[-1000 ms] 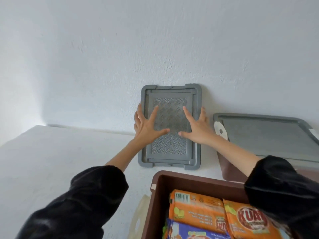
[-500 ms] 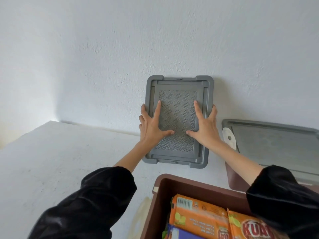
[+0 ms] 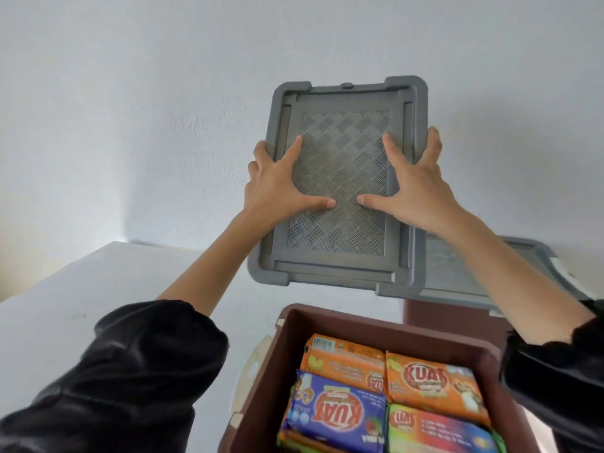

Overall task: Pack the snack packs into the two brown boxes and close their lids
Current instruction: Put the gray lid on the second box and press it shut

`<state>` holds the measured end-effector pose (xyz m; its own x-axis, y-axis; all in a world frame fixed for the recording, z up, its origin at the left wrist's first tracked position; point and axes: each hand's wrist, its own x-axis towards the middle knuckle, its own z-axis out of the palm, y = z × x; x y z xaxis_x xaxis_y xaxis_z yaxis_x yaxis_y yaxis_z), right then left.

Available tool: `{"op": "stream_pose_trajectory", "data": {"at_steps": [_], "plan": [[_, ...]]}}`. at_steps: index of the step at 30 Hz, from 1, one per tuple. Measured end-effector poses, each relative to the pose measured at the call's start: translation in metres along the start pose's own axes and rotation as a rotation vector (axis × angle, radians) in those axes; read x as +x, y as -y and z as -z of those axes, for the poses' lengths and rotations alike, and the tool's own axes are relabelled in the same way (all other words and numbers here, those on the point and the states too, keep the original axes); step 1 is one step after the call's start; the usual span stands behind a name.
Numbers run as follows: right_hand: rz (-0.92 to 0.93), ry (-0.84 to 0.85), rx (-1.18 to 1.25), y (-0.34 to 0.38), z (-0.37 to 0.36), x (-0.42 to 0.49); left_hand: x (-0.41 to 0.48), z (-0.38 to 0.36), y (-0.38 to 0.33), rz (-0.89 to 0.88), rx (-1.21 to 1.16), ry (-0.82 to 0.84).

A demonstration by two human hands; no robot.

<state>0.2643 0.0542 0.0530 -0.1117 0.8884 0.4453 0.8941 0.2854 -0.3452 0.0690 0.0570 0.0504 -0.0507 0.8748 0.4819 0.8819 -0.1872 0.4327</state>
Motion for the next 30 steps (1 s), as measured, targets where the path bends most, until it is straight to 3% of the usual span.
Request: {"op": "stream_pose_trajectory", "data": {"at_steps": [7, 14, 21, 26, 30], "plan": [[-0.148, 0.184, 0.042, -0.013, -0.007, -0.078, -0.064, -0.014, 0.006, 0.029, -0.106, 0.416], [-0.359, 0.371, 0.124, -0.012, -0.030, -0.156, -0.128, -0.035, 0.021, 0.038, -0.099, 0.642], [-0.485, 0.419, 0.119, -0.004, -0.044, -0.207, -0.168, -0.044, 0.026, -0.013, 0.030, 0.764], [-0.418, 0.339, -0.100, -0.002, -0.053, -0.224, -0.185, -0.051, 0.028, -0.291, 0.259, 0.660], [-0.371, 0.326, -0.227, 0.001, -0.054, -0.227, -0.191, -0.054, 0.033, -0.347, 0.288, 0.635]]}}
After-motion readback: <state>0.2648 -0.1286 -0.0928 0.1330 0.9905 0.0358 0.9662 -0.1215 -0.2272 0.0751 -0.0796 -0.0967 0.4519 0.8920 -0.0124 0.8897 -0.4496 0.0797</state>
